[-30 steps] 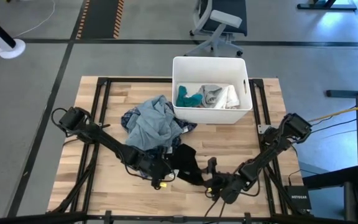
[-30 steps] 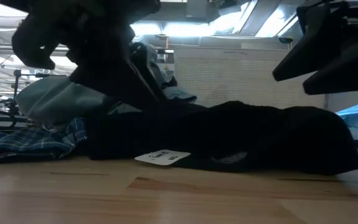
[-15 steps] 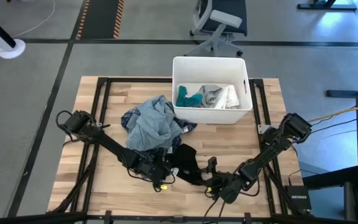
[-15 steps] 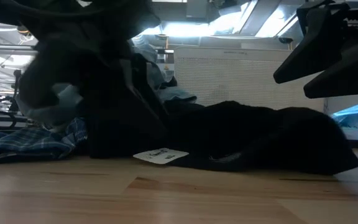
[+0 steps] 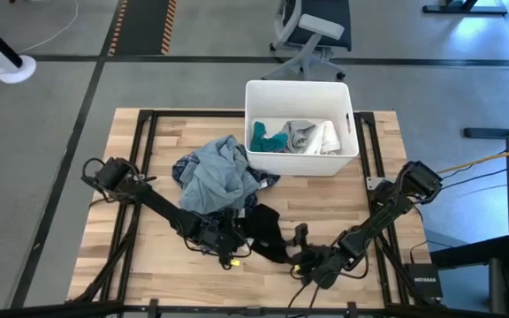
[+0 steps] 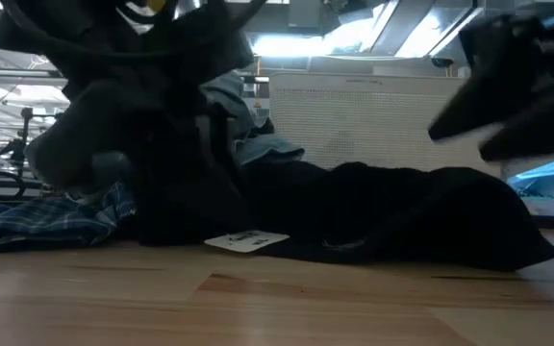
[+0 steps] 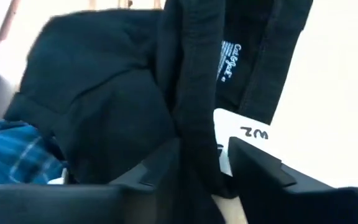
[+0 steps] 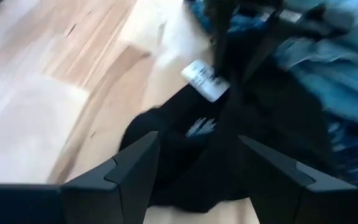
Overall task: Sort clothes
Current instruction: Put the black boxer into the white laundry bin
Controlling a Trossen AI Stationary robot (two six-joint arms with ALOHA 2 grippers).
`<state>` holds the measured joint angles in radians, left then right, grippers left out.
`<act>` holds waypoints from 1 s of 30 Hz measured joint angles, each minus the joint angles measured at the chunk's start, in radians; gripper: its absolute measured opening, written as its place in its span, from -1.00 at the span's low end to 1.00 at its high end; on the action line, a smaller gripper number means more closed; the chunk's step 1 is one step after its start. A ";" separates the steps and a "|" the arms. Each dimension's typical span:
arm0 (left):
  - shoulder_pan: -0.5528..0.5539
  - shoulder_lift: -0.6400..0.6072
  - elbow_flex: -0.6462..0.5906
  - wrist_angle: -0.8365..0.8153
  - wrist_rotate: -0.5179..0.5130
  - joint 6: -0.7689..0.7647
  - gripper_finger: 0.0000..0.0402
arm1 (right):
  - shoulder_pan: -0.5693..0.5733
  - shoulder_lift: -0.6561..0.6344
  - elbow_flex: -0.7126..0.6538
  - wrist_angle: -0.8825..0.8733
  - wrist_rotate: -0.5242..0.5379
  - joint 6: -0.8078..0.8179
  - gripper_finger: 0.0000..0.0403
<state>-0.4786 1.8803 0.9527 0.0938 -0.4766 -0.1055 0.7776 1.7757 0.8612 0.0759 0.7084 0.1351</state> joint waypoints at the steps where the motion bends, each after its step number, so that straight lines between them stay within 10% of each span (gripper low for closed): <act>1: 0.001 0.007 0.000 0.003 0.001 -0.003 -0.40 | -0.002 0.007 0.000 -0.006 -0.016 0.012 0.15; 9: 0.002 0.010 0.000 0.001 -0.001 -0.008 -0.96 | -0.013 0.014 -0.001 -0.139 -0.082 0.184 0.15; 24: 0.014 0.010 0.000 0.000 -0.001 -0.017 -0.95 | -0.049 0.088 0.001 -0.085 -0.170 0.252 0.13; 30: 0.011 0.010 0.000 -0.004 0.000 -0.015 -0.96 | -0.052 0.069 0.005 -0.126 -0.169 0.219 -0.30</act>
<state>-0.4675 1.8904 0.9527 0.0902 -0.4767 -0.1206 0.7258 1.8442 0.8658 -0.0501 0.5390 0.3543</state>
